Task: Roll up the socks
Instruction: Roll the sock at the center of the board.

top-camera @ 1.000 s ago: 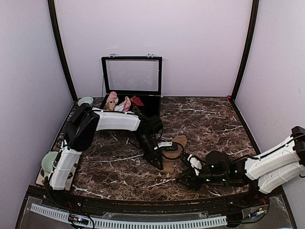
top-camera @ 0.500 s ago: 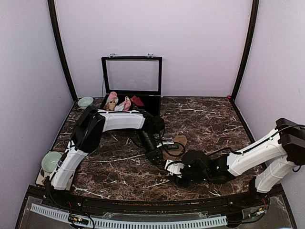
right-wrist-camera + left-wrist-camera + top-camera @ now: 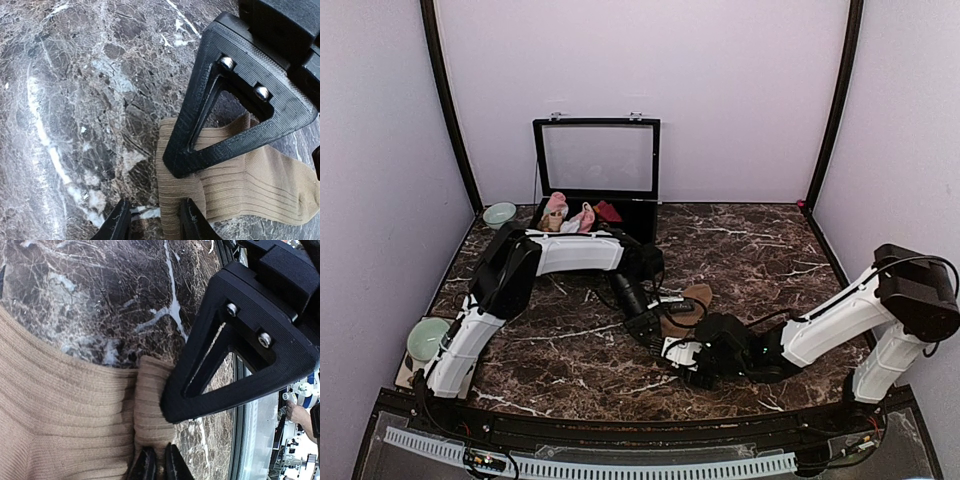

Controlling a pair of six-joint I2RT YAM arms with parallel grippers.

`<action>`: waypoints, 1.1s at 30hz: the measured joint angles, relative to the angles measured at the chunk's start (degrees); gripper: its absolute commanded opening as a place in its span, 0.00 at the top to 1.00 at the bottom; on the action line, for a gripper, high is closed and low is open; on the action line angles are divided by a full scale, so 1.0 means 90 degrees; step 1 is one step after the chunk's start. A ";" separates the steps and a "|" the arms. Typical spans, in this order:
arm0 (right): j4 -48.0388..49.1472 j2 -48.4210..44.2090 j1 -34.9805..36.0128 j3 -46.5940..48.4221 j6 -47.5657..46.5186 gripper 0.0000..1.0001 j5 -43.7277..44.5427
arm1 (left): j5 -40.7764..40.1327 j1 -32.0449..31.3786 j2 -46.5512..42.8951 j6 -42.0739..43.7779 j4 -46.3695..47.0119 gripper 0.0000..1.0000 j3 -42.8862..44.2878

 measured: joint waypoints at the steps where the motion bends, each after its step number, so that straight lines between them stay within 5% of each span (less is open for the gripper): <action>1: 0.0039 0.0017 -0.0015 0.0000 -0.0017 0.68 -0.0002 | 0.0024 0.0000 0.0005 0.0015 -0.0012 0.88 0.0002; 7: 0.0437 0.0265 -0.0153 0.0012 0.0083 0.73 -0.0029 | 0.0097 0.0022 0.0017 0.0146 -0.0085 0.83 -0.0017; 17: 0.0437 0.0850 -0.0505 0.0624 0.0913 0.96 -0.0661 | 0.0168 0.0393 -0.0437 0.0316 0.0053 0.70 -0.0770; 33: 0.0240 0.1044 -0.1100 0.0862 0.2958 1.00 -0.2769 | -0.1824 0.0962 -0.3580 0.0068 0.2718 0.67 -0.3582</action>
